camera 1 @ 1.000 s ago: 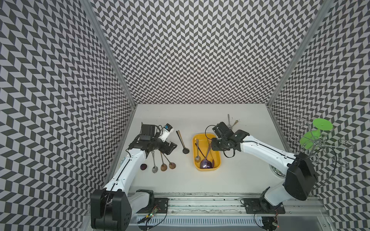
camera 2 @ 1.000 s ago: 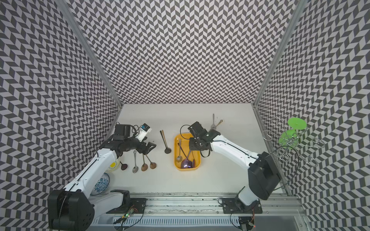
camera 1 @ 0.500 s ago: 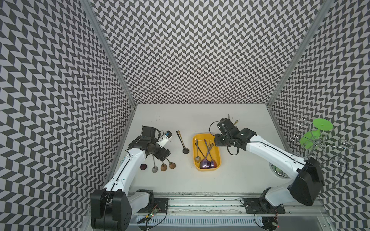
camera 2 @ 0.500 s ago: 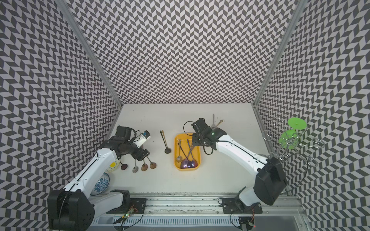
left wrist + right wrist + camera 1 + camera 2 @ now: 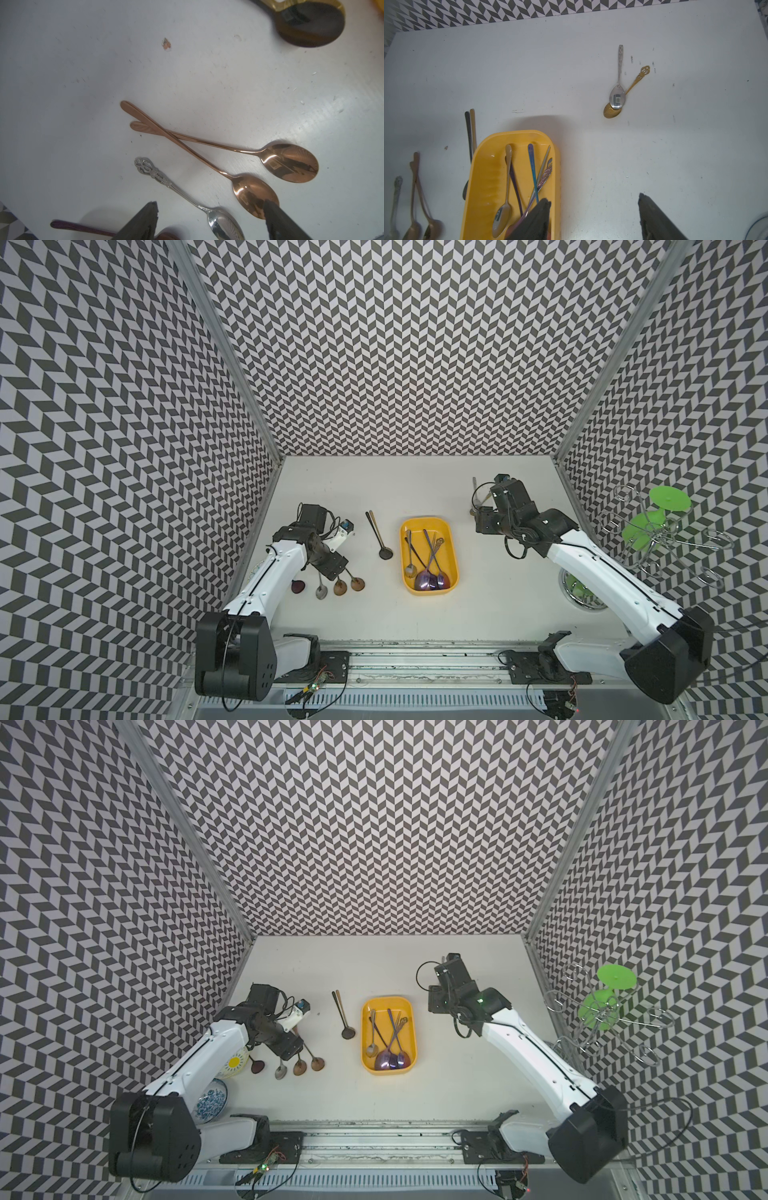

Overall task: Put the spoon into the storage box
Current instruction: Place the spoon in the storage box, then pick up the spoon from the center of the board.

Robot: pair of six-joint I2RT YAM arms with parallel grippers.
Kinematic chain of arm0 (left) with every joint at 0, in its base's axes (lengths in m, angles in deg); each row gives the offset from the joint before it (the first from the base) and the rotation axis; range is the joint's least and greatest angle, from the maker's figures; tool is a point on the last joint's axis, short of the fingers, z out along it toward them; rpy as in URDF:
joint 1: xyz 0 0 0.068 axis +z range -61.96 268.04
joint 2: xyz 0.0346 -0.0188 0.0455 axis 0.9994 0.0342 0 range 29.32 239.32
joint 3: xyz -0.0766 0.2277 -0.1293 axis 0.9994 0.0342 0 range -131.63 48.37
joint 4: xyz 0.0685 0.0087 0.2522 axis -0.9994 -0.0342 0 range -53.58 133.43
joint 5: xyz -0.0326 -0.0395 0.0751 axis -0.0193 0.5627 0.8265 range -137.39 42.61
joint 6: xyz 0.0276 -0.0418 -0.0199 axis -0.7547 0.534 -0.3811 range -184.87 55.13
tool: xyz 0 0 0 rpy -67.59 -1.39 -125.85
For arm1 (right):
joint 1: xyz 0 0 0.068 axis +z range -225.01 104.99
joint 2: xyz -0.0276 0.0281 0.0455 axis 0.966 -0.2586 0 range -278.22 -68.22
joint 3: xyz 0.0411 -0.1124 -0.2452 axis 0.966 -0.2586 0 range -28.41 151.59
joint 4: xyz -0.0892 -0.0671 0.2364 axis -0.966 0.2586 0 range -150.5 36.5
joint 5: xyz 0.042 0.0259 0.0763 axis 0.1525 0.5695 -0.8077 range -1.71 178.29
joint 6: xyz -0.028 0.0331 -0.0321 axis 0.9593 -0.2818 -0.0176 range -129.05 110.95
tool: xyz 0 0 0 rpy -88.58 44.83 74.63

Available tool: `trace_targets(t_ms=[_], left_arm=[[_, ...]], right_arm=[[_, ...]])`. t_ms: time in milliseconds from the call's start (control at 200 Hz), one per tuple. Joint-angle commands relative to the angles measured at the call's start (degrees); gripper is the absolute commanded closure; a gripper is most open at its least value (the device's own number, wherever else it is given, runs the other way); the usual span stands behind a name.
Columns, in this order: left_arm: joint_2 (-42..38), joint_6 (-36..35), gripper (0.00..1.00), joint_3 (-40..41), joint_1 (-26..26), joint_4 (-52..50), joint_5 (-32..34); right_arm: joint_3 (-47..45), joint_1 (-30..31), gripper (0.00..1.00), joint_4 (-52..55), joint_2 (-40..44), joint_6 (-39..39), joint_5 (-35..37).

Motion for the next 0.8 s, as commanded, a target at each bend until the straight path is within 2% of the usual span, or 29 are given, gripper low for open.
trace_targets(t_ms=[0, 265, 491, 796], left_arm=[[2.72, 4.06, 0.15, -2.58, 0.00, -4.04, 2.50], [8.88, 8.16, 0.19, -4.99, 4.72, -6.19, 4.01], [13.56, 8.75, 0.32, -5.73, 8.05, -6.99, 3.22], [18.06, 8.36, 0.44, -5.82, 12.36, -6.40, 0.98]], right_arm=[[-3.18, -1.91, 0.25, -4.64, 4.12, 4.46, 3.14], [-13.55, -4.20, 0.08, -13.51, 13.92, 10.47, 10.17], [-20.14, -4.15, 0.00, -19.94, 21.39, 13.37, 9.43], [-26.32, -4.11, 0.00, -25.41, 29.51, 15.60, 9.77]])
